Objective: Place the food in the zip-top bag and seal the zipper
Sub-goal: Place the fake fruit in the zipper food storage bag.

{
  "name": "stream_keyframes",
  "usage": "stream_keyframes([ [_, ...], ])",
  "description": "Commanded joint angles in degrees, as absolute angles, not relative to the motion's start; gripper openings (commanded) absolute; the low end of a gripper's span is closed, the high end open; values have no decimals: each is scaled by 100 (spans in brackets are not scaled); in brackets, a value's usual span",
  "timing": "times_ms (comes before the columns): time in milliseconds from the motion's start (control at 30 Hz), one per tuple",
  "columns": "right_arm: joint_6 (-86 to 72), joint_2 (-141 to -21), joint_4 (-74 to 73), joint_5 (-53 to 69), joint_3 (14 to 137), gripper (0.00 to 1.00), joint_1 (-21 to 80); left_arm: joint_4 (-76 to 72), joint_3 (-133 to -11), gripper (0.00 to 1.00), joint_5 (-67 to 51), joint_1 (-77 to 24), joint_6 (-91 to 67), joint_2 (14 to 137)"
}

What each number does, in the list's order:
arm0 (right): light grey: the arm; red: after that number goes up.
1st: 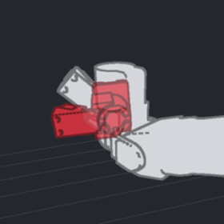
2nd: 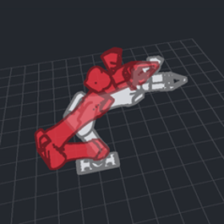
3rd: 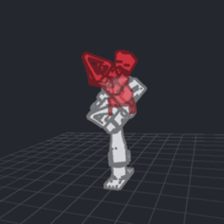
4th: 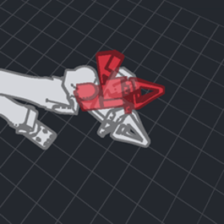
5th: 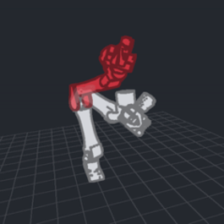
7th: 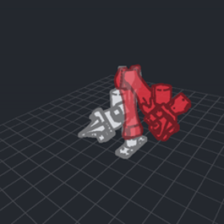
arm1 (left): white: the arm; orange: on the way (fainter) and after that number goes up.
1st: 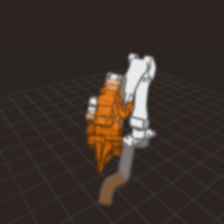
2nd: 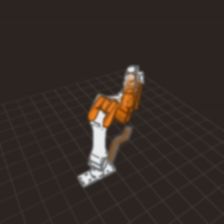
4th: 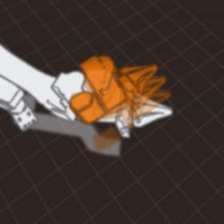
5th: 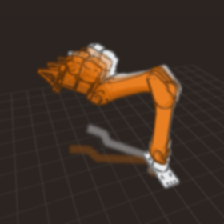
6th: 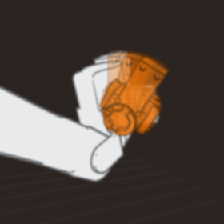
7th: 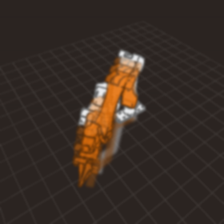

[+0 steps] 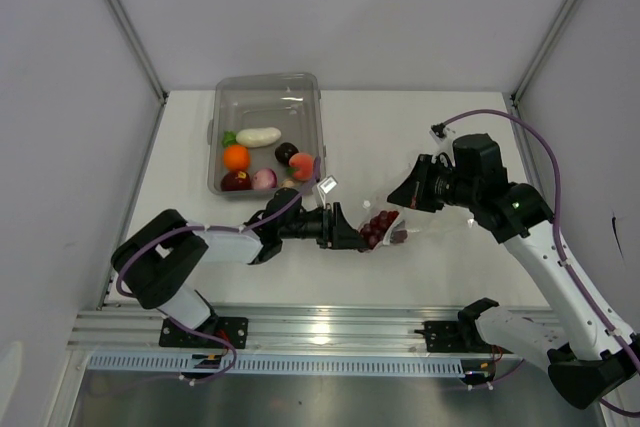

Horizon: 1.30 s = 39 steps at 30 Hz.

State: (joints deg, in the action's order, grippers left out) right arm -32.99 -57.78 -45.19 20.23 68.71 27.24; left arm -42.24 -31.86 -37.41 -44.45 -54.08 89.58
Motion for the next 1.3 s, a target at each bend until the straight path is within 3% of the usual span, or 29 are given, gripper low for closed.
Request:
stream_keyframes([
  [0, -3340, -5669, -4316, 2048, 6917, 0, 2707, -4457, -3217, 57, -3850, -4412, -5388, 8833],
  [267, -3357, -5695, -4210, 1819, 6715, 0, 2698, -4271, -3252, 27, -3955, -4430, -5502, 8605],
  [367, -3401, -5722, -4131, 1846, 6619, 0, 2698, -4167, -3348, 22, -3982, -4456, -5502, 8526],
  [633, -3656, -5704, -3832, 1969, 6320, 0, 2795, -3763, -3726, 18, -3929, -4526, -5371, 8350],
  [900, -3946, -5695, -3507, 1969, 6073, 0, 2979, -2594, -4911, 17, -3639, -4781, -5036, 8323],
  [933, -3972, -5713, -3481, 1951, 6073, 0, 2988, -2436, -5000, 20, -3639, -4842, -5019, 8367],
  [1000, -3990, -5731, -3463, 1855, 6082, 0, 2988, -2277, -5219, 41, -3674, -4965, -4984, 8499],
  [1133, -3903, -5748, -3594, 1714, 6143, 0, 2901, -1917, -5142, 63, -3420, -5010, -4511, 8192],
  [1267, -3815, -5643, -3752, 1618, 6144, 0, 2821, -803, -5115, 73, -2840, -5001, -3807, 7639],
])
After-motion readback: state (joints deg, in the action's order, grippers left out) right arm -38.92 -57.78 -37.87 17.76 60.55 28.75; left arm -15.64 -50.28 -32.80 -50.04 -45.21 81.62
